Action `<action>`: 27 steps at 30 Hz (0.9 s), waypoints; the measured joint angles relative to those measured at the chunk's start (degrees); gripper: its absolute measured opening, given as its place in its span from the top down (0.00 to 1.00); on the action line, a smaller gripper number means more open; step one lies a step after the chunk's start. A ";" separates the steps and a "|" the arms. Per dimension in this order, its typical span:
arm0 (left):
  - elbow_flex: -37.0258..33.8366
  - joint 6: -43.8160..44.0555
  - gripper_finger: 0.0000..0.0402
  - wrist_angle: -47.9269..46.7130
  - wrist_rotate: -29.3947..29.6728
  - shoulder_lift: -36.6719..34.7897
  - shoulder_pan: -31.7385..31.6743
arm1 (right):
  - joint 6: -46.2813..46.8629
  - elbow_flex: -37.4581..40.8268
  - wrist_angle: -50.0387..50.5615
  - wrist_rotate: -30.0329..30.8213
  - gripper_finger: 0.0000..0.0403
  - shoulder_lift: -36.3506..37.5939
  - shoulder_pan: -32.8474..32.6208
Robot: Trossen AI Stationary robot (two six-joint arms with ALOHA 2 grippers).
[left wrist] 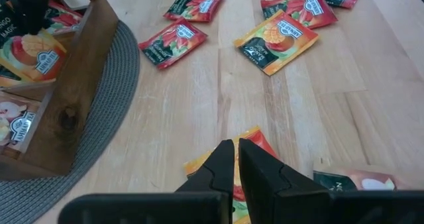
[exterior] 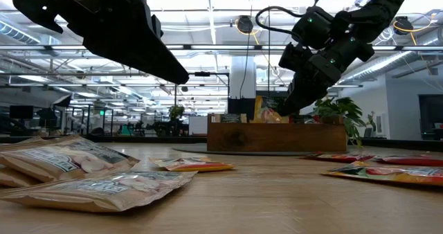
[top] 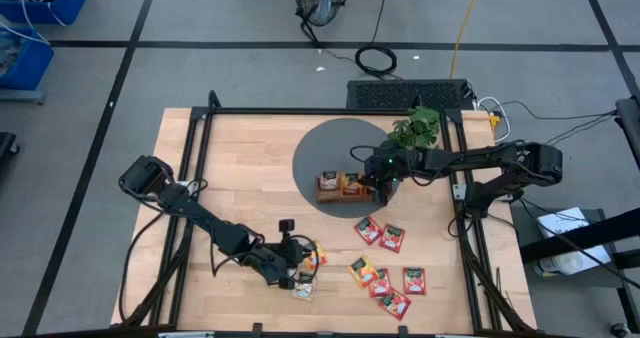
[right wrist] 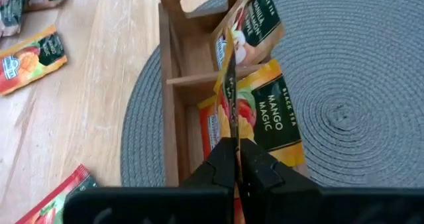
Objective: Pick & Place Tea
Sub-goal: Put the yellow tea bag into the middle section of the wooden organizer
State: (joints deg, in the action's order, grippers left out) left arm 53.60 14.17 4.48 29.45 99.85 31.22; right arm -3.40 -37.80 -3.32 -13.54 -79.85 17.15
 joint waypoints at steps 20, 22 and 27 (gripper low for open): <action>0.00 -0.34 0.92 0.10 -1.32 0.00 -1.60 | -3.45 -4.96 11.65 -1.73 1.00 0.00 0.02; 0.00 -0.52 0.92 0.14 -1.39 0.00 -1.72 | -3.45 -4.96 11.74 -1.71 1.00 0.00 0.02; 0.00 -0.61 0.92 0.22 -1.40 0.00 -2.53 | -3.42 -4.96 11.73 -1.68 1.00 0.00 0.02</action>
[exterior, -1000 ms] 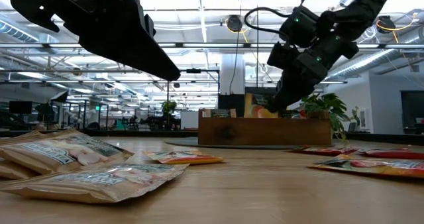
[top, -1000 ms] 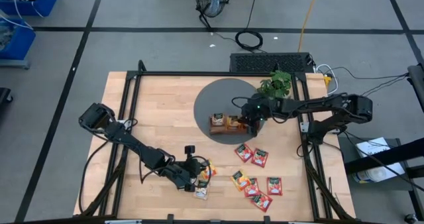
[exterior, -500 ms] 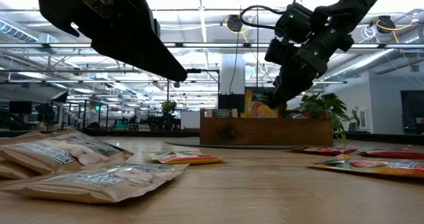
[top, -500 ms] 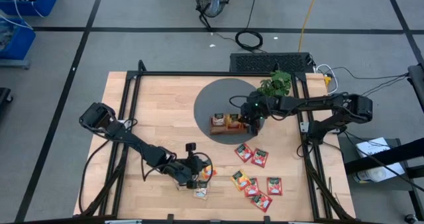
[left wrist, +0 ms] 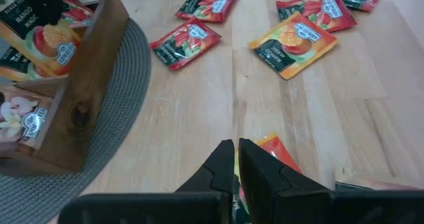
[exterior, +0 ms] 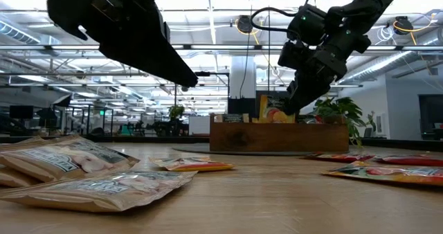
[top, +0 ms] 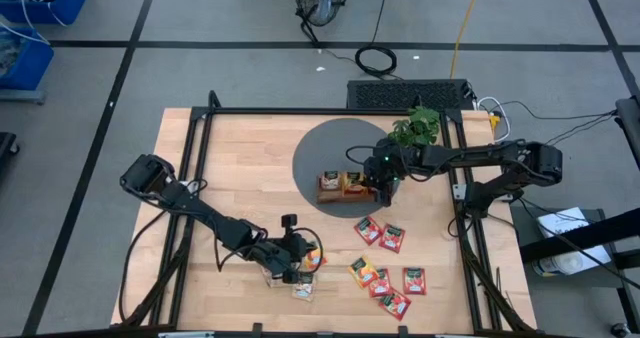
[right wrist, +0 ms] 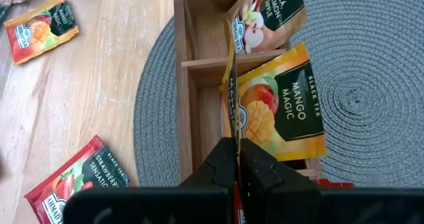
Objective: Pick & Place Tea
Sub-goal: Put the yellow tea bag into the middle section of the wooden organizer
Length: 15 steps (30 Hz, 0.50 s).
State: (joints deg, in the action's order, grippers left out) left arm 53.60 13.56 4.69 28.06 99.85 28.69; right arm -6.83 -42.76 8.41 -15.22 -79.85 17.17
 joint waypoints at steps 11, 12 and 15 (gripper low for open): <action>0.00 -0.19 0.92 0.11 -1.62 0.00 -1.55 | -0.06 -0.02 -0.94 1.60 1.00 -0.77 0.07; 0.00 -0.26 0.92 0.15 -1.66 0.00 -1.68 | -0.20 0.00 -0.65 1.60 1.00 -1.15 0.07; 0.02 -0.37 0.92 0.32 -1.73 0.00 -1.90 | -1.44 -0.02 -1.07 1.59 1.00 -2.43 0.07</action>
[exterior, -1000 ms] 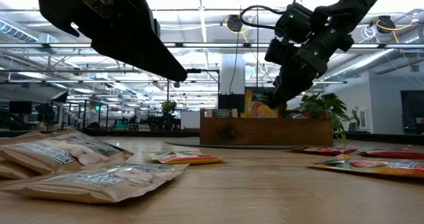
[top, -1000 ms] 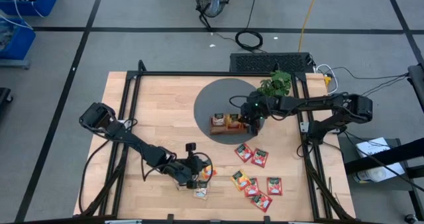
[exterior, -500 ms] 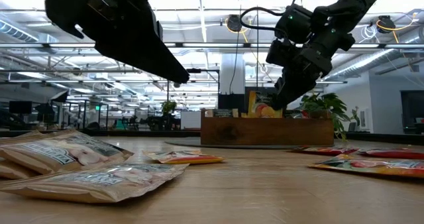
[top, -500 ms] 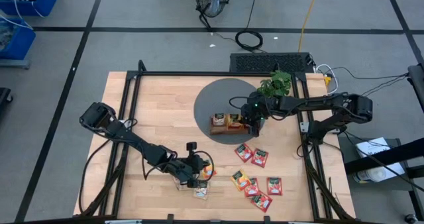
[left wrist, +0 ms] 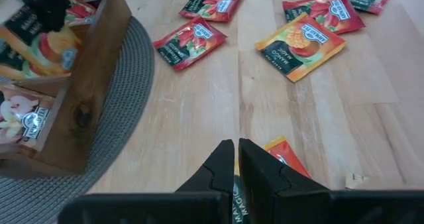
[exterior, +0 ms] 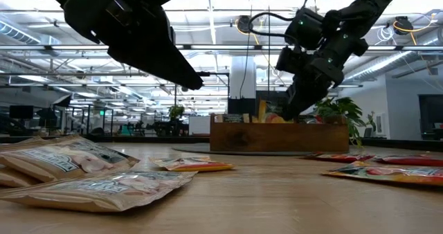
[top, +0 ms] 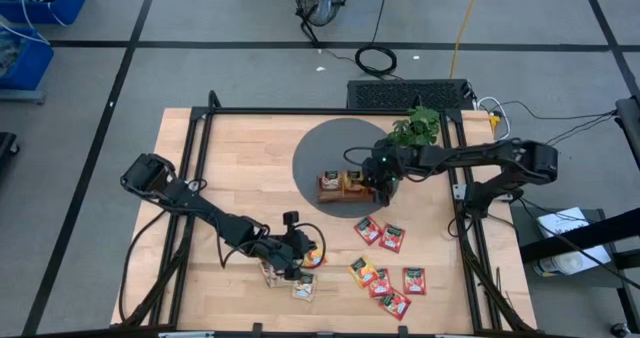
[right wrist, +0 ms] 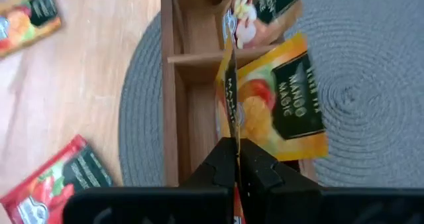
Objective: Pick & Place Tea
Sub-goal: Put the yellow tea bag into the middle section of the wooden organizer, then put the brown tea bag into the left section of the wooden organizer
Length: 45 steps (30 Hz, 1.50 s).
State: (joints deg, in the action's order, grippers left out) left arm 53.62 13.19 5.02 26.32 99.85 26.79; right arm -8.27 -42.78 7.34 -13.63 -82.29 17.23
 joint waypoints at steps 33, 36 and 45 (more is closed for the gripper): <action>0.00 0.83 0.92 -0.53 -1.05 0.00 0.28 | 0.93 0.02 -11.43 10.89 0.73 3.89 -5.52; 0.00 0.88 0.92 -0.47 -1.05 0.00 0.79 | 1.17 0.01 -11.62 13.10 0.73 5.60 -8.11; 0.00 6.20 0.92 -4.03 -1.59 -0.03 3.30 | 2.50 0.02 -12.99 12.47 0.74 7.07 -17.54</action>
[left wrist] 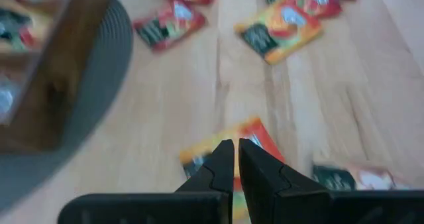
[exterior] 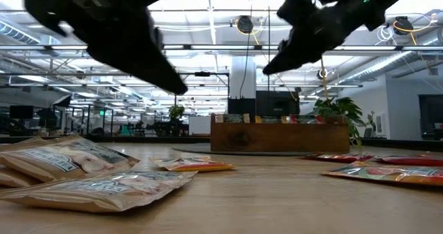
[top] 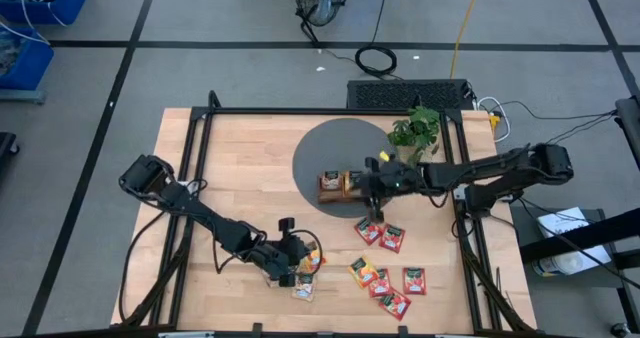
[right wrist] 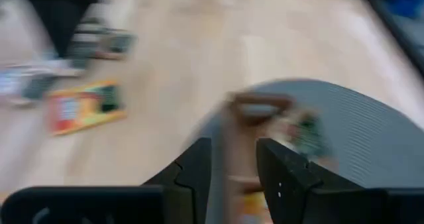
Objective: Pick & Place Tea
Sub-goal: Put the brown tea bag into the left section of the wooden organizer
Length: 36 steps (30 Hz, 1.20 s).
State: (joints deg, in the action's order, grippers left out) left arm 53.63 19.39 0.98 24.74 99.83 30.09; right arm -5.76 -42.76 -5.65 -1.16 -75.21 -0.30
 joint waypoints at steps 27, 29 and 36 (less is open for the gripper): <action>0.24 32.04 0.92 -2.37 -9.44 4.16 13.88 | 5.26 -23.52 -27.22 -18.80 0.80 -46.59 -9.35; 0.24 31.66 0.92 -2.40 -9.21 4.77 14.09 | 6.95 -26.00 -24.18 -18.70 0.77 -47.80 -9.24; 0.25 30.03 0.92 -2.66 -6.84 5.59 13.99 | 11.95 -27.36 -23.89 -20.15 0.64 -48.68 -9.11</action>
State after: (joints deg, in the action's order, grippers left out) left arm 53.88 49.42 -1.68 17.90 105.42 44.07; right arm 6.19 -70.13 -29.54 -21.31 -123.90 -9.41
